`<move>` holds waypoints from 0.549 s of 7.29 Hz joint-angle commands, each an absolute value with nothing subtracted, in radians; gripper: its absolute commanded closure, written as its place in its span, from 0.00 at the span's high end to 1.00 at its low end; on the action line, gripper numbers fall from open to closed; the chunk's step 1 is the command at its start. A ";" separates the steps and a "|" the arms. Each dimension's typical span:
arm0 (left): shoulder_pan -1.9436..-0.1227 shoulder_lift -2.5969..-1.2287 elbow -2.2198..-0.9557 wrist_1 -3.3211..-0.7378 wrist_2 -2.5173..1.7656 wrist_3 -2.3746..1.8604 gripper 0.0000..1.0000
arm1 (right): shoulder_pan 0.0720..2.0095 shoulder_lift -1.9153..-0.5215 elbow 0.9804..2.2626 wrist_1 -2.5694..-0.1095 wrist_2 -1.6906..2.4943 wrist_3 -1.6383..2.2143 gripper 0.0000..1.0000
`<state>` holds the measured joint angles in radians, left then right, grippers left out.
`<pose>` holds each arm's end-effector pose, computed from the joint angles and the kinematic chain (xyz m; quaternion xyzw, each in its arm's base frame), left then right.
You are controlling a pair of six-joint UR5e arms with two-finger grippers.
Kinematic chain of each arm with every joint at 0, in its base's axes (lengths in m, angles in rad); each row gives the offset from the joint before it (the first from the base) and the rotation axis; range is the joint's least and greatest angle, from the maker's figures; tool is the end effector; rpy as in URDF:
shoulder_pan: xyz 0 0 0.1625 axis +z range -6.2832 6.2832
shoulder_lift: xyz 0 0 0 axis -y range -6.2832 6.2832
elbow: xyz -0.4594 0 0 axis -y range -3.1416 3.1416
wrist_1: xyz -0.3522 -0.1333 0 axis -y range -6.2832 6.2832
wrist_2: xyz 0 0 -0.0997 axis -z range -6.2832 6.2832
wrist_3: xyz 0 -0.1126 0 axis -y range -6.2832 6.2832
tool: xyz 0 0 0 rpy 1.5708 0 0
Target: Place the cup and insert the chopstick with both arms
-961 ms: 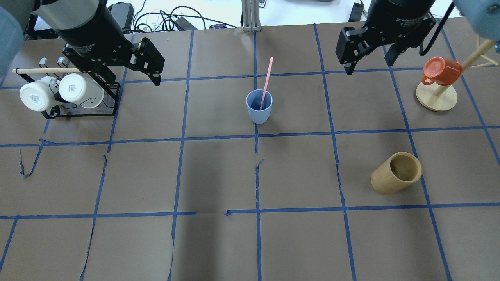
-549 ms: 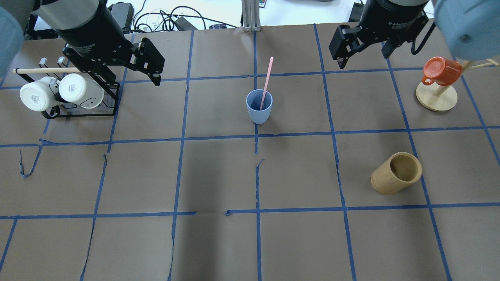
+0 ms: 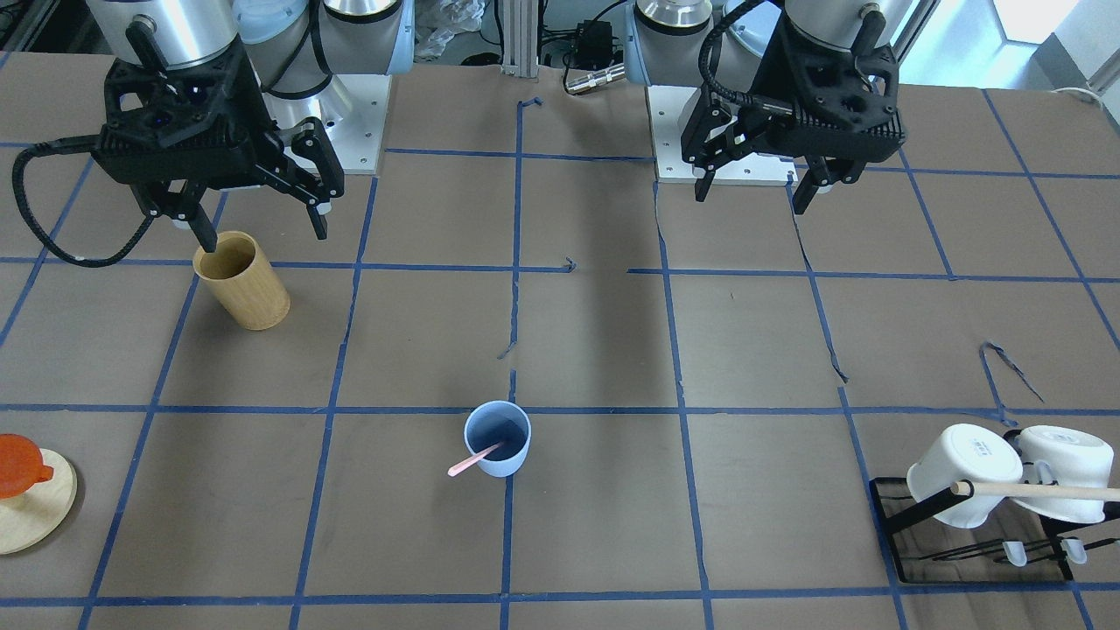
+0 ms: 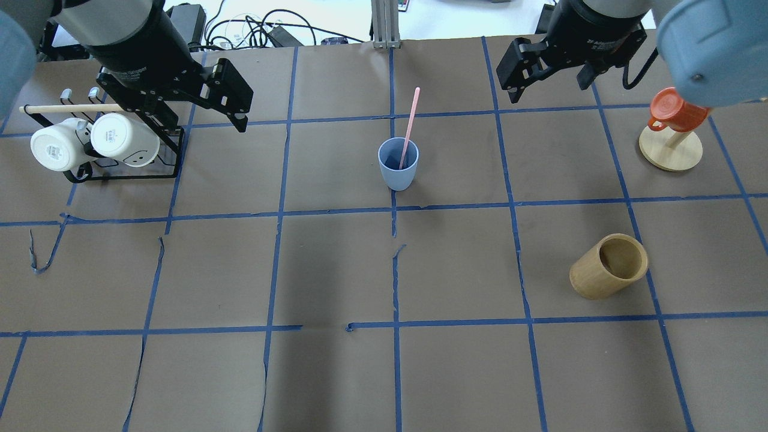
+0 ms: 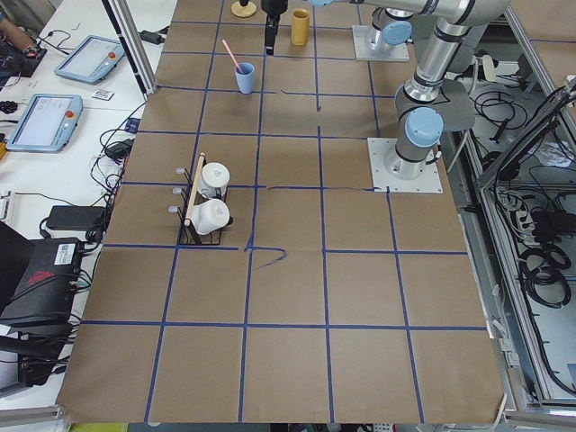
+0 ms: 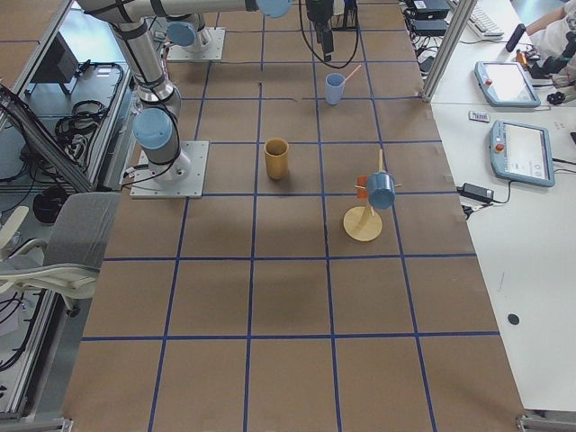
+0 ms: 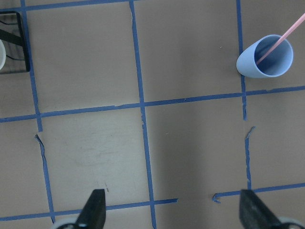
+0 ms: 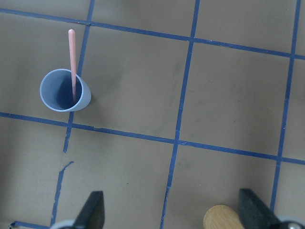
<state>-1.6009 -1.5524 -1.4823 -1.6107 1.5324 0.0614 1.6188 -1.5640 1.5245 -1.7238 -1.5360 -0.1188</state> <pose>-0.1511 -0.4444 0.5538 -0.0463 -0.9982 0.0338 0.0187 0.1598 -0.4673 0.5444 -0.0846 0.9916 -0.0966 0.0139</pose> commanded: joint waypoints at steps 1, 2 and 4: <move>-1.601 -1.552 -1.482 -1.611 1.532 0.061 1.00 | 1.617 -1.569 1.526 -1.720 -1.519 -0.117 1.00; -1.601 -1.552 -1.482 -1.611 1.532 0.061 1.00 | 1.617 -1.583 1.528 -1.717 -1.534 -0.117 1.00; -1.601 -1.552 -1.482 -1.611 1.532 0.061 1.00 | 1.618 -1.600 1.548 -1.717 -1.536 -0.118 1.00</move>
